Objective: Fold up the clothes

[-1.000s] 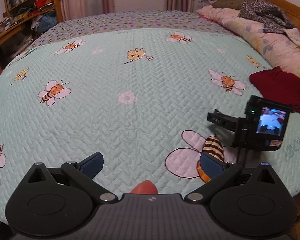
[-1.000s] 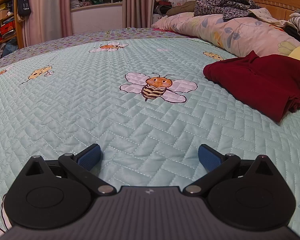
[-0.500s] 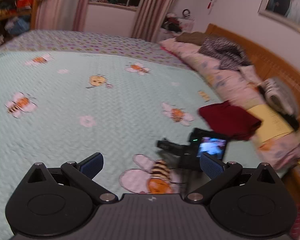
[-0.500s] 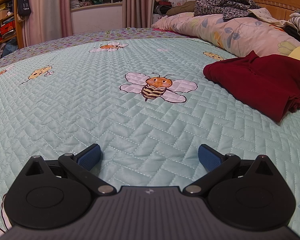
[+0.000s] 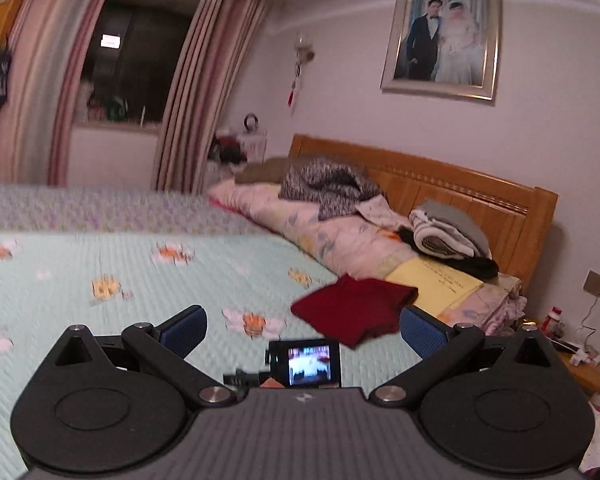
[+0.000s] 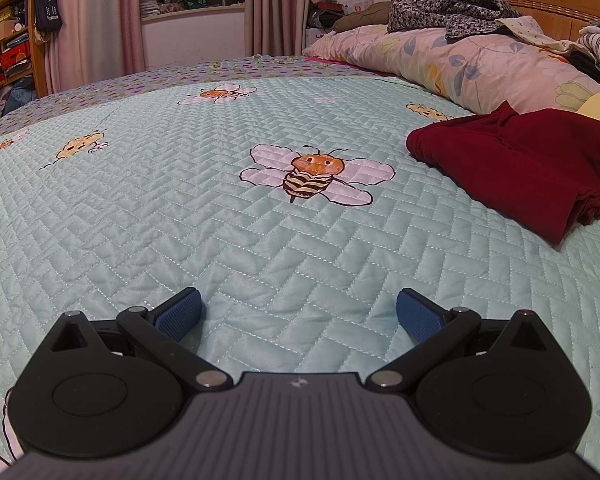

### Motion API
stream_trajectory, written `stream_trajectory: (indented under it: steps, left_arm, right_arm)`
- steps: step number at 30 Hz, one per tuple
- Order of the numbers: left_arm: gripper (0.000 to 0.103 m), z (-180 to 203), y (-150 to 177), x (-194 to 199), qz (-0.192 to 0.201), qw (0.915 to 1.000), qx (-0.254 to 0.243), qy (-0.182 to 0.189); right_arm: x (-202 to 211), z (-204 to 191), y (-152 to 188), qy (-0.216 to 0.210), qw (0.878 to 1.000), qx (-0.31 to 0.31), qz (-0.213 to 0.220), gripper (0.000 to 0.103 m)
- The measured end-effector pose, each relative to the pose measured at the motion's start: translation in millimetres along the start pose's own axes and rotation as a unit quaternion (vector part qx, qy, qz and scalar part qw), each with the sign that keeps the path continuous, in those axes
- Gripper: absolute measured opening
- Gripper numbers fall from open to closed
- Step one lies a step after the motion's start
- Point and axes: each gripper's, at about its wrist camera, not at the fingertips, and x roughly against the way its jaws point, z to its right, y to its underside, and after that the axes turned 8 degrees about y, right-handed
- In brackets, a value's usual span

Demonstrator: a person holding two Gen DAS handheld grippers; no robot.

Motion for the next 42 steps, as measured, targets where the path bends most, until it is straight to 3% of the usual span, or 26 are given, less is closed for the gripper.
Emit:
stream_trajectory:
  steps: [6,10,13,17,21,25,27,29,31,32,37,42]
  left_arm:
    - [0.103,1,1,-5,-0.003,0.9998,0.014,-0.013]
    - [0.103,14,5,16,0.054,0.9978,-0.038,-0.005]
    - [0.103,31,8,37,0.117,0.9882,-0.097,0.014]
    - [0.103,29,4,50,0.154,0.9815,-0.091,0.069]
    - [0.103,17,-2,60,0.179,0.9725,-0.057,0.137]
    - [0.103,-16,-13,58,0.151,0.9618,0.043,0.224]
    - [0.103,-44,-18,46,0.112,0.9495,0.129,0.264]
    - [0.103,-72,-19,31,0.075,0.9305,0.212,0.289]
    - [0.103,-93,-12,21,0.061,0.9133,0.271,0.298]
    - [0.103,-99,-10,15,0.053,0.9096,0.290,0.292]
    - [0.103,-112,-3,4,0.033,0.9067,0.324,0.269]
    - [0.103,-113,-2,5,0.046,0.9058,0.308,0.288]
  right_arm:
    - [0,0,0,0.000,1.000,0.000,0.000,0.103]
    - [0,0,0,0.000,1.000,0.000,0.000,0.103]
    - [0,0,0,0.000,1.000,0.000,0.000,0.103]
    - [0,0,0,0.000,1.000,0.000,0.000,0.103]
    - [1,0,0,0.000,1.000,0.000,0.000,0.103]
    - [1,0,0,0.000,1.000,0.000,0.000,0.103]
    - [1,0,0,0.000,1.000,0.000,0.000,0.103]
    - [1,0,0,0.000,1.000,0.000,0.000,0.103]
    - [1,0,0,0.000,1.000,0.000,0.000,0.103]
    - [1,0,0,0.000,1.000,0.000,0.000,0.103]
    - [1,0,0,0.000,1.000,0.000,0.000,0.103]
    - [1,0,0,0.000,1.000,0.000,0.000,0.103]
